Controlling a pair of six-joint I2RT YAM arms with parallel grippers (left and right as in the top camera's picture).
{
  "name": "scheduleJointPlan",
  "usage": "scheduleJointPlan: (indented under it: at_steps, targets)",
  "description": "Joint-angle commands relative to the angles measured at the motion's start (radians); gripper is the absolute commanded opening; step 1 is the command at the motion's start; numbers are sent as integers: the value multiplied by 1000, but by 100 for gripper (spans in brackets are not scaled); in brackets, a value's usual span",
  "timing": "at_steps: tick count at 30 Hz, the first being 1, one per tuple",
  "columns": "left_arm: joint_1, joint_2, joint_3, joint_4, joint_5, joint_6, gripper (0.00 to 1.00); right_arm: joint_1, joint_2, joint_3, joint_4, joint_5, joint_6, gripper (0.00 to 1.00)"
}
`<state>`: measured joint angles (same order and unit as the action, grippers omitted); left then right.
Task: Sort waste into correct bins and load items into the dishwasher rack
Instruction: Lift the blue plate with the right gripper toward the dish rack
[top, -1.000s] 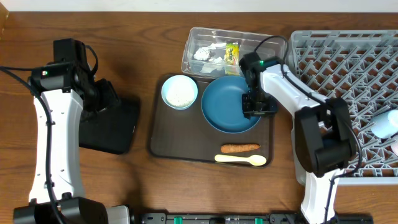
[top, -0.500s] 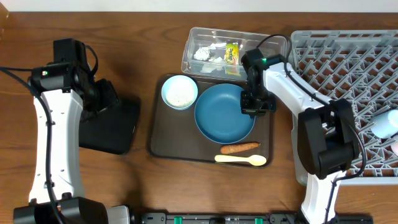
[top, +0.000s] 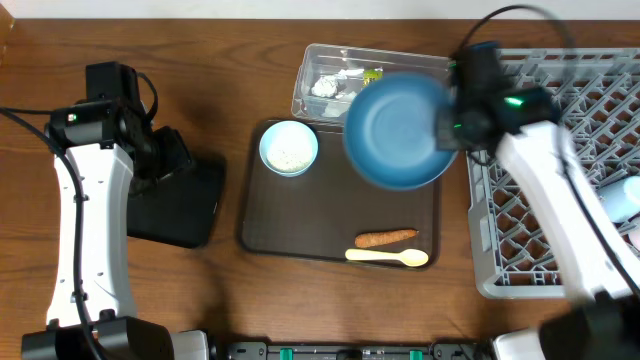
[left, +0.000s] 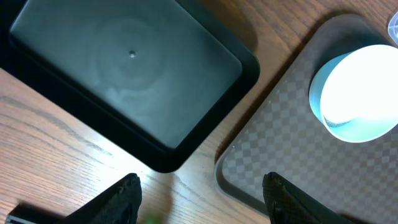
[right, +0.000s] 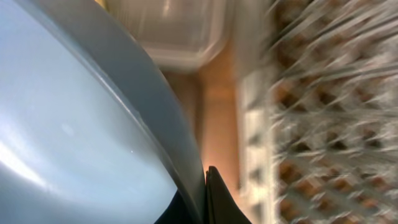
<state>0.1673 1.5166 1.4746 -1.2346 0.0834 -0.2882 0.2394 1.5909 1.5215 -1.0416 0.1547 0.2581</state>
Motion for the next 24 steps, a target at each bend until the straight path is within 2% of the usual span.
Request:
scheduleJointPlan:
  at_steps: [1,9,15,20,24]
  targets:
    - [1,-13,13,-6,6,-2,65,-47,-92,2,36,141,-85,1]
    - [1,-13,13,-6,6,-2,65,-177,-142,2,246,559,-171,1]
    - [1,-13,13,-6,13,-2,65,-249,-114,2,447,1072,-171,1]
    - [1,-13,13,-6,13,-2,65,-328,-50,2,635,1188,-312,1]
    - [1,-13,13,-6,13,-2,65,-399,34,2,684,1208,-373,1]
